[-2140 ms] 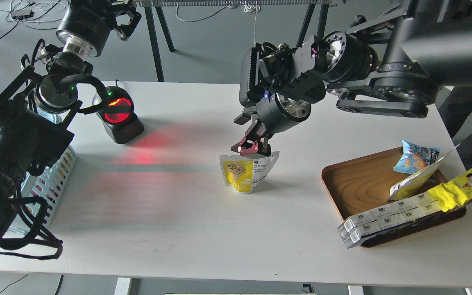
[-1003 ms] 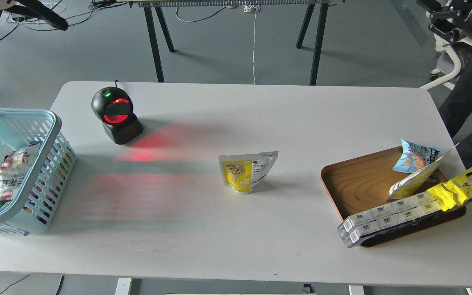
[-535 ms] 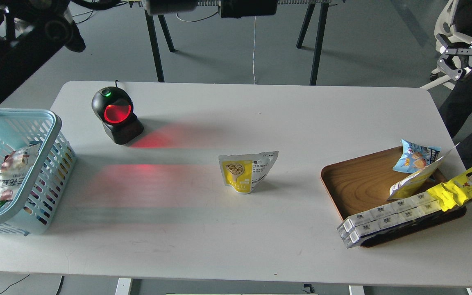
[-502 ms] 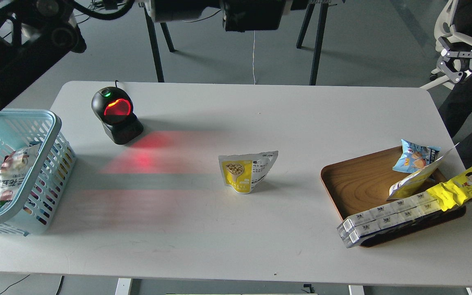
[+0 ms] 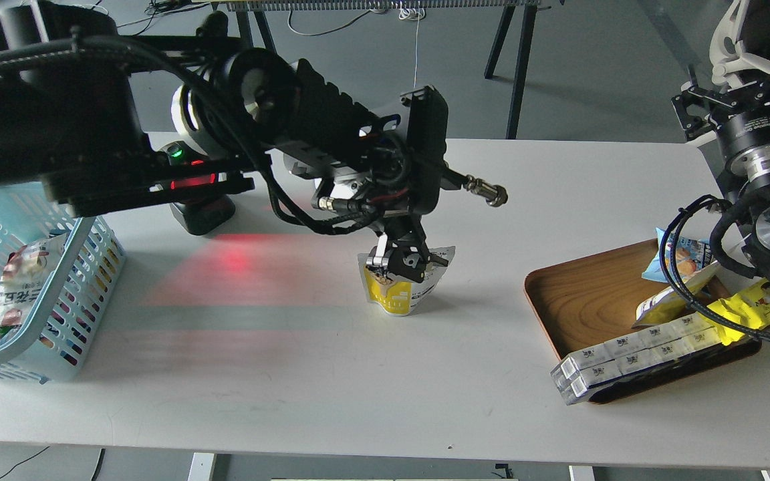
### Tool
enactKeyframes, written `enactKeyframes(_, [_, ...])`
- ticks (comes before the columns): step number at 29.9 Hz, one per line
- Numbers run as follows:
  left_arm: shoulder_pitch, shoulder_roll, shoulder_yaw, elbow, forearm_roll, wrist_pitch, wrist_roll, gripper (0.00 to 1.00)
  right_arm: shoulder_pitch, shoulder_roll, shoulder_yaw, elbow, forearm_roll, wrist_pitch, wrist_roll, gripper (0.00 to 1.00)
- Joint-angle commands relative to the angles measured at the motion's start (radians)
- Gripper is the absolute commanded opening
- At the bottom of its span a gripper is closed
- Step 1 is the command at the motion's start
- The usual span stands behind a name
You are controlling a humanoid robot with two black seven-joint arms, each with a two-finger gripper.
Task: Scan snack and place in basket
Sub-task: 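Grasp the yellow snack packet from above with the left gripper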
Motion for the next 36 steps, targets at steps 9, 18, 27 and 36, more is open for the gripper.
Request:
enactKeyframes(9, [0.057,-0.105,0.009,0.169,0.002,0.000,-0.026,0.79,-0.047,-0.009,-0.003,0.042,-0.002,0.000,0.003,0.99])
enactKeyframes(18, [0.129,-0.102,0.018,0.183,0.009,0.000,-0.026,0.53,-0.046,-0.010,-0.004,0.048,-0.004,0.000,0.003,0.99])
enactKeyframes(27, [0.173,-0.087,0.018,0.214,0.009,0.000,-0.026,0.43,-0.046,-0.012,-0.003,0.054,-0.004,0.000,0.006,0.99])
enactKeyframes(36, [0.173,-0.087,0.018,0.214,0.011,0.000,-0.026,0.12,-0.049,-0.041,0.002,0.053,-0.004,0.000,0.007,0.99])
